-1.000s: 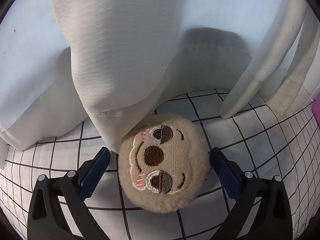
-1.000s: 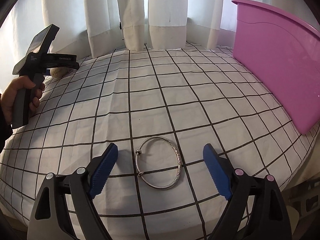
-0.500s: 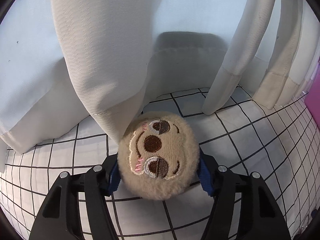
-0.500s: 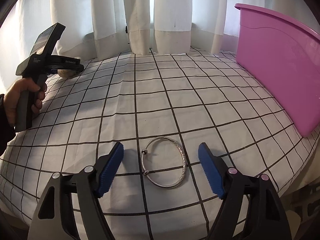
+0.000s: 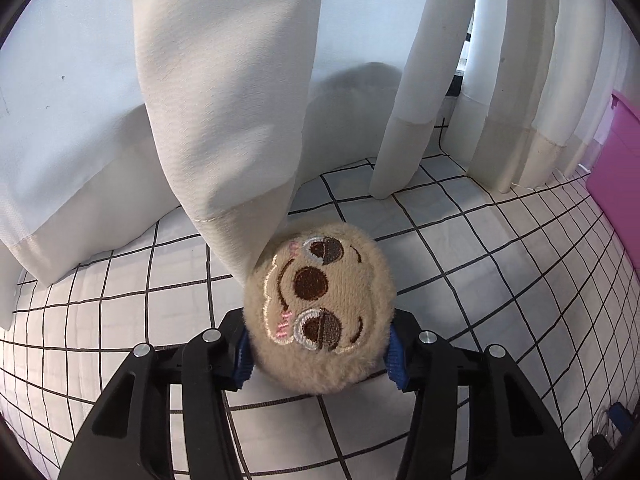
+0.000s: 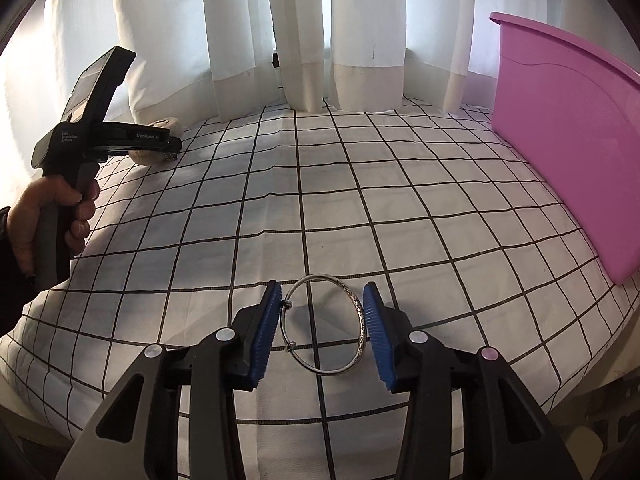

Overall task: Organize jewelry
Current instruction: 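Close the right tool on the silver bangle while the left tool lifts the sloth toy, then carry the sloth toy in the left tool while the right tool carries the bangle to the tub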

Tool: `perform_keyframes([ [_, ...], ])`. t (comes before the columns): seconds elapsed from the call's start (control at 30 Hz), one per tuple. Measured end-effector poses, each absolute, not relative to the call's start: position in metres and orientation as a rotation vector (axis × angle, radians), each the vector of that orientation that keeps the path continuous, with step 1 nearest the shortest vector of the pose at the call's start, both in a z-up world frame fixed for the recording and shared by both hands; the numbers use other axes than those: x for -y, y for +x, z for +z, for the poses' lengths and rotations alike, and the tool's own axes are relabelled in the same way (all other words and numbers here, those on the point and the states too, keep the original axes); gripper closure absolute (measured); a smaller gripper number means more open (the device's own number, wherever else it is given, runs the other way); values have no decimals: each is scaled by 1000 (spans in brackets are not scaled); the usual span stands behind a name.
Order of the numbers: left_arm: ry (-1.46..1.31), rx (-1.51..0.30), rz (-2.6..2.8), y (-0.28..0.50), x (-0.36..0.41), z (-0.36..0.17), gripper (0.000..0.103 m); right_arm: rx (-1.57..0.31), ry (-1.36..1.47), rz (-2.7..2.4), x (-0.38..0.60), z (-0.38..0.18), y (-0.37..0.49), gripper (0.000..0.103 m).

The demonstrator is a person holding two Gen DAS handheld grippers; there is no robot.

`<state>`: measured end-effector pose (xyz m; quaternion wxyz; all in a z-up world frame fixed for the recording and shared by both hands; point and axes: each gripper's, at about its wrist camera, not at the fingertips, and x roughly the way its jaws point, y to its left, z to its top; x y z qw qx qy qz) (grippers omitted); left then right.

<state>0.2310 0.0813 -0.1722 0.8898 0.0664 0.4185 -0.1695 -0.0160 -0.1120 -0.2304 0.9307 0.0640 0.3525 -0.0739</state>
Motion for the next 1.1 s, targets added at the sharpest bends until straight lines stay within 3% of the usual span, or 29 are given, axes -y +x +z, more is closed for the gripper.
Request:
perform_keyframes([
  [0.7,156,-864,-521,146,-65,-84,53,-644,197,-164,129,-138,-17,62],
  [1.1,158,-956,-589,91,-33,-130,53,-625,245,-194,156,-114,-47,62],
])
